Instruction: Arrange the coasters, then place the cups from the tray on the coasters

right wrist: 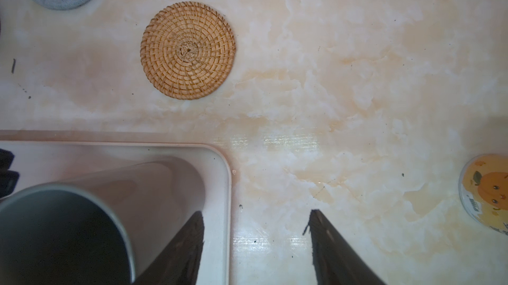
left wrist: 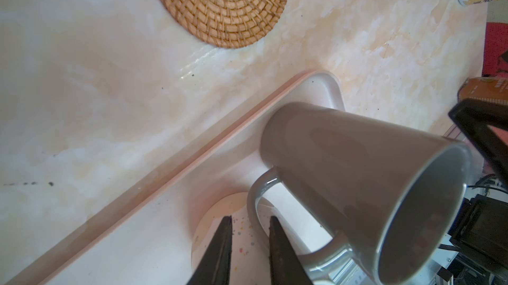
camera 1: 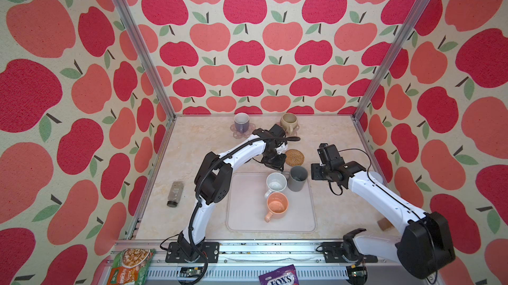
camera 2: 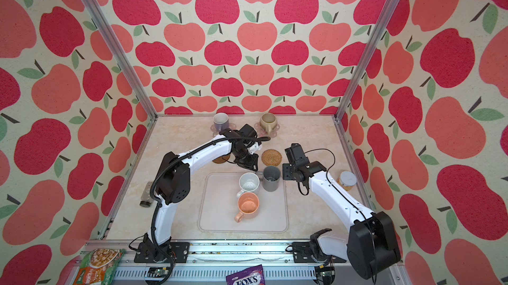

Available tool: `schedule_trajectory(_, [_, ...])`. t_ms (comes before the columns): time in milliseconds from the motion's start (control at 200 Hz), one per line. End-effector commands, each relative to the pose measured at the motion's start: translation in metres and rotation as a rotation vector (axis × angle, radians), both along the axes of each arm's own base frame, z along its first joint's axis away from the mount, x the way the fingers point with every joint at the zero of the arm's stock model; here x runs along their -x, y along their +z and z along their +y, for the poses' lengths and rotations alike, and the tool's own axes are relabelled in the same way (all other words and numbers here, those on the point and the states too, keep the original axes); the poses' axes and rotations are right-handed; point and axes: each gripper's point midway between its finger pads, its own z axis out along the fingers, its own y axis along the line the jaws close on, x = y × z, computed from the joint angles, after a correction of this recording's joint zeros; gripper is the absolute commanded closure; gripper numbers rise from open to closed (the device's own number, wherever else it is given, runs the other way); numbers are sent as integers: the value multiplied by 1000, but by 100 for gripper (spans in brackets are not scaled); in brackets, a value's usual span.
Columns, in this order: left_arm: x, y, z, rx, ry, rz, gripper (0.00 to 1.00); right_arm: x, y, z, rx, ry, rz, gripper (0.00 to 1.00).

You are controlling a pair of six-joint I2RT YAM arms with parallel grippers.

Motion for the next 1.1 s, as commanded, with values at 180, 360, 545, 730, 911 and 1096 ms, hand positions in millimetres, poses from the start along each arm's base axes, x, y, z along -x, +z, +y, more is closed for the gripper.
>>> schedule_trajectory(180, [9,-1,-15,-2,-35,32,74,1,-17,-3,-26,-19,12,36])
schedule_trajectory(360, [11,6,-24,22,-84,36,74,2,-22,4,-52,-12,46,37])
schedule_trajectory(545, [9,5,-15,-53,-88,14,75,10,-27,5,-92,-21,49,38])
schedule_trajectory(730, [1,22,5,-114,-57,-64,76,10,-25,2,-78,-16,34,38])
schedule_trajectory(911, [4,35,14,-138,-85,-102,73,8,-20,1,-65,-8,26,38])
schedule_trajectory(1096, [10,42,22,-166,-121,-115,68,9,-17,-3,-53,-14,21,38])
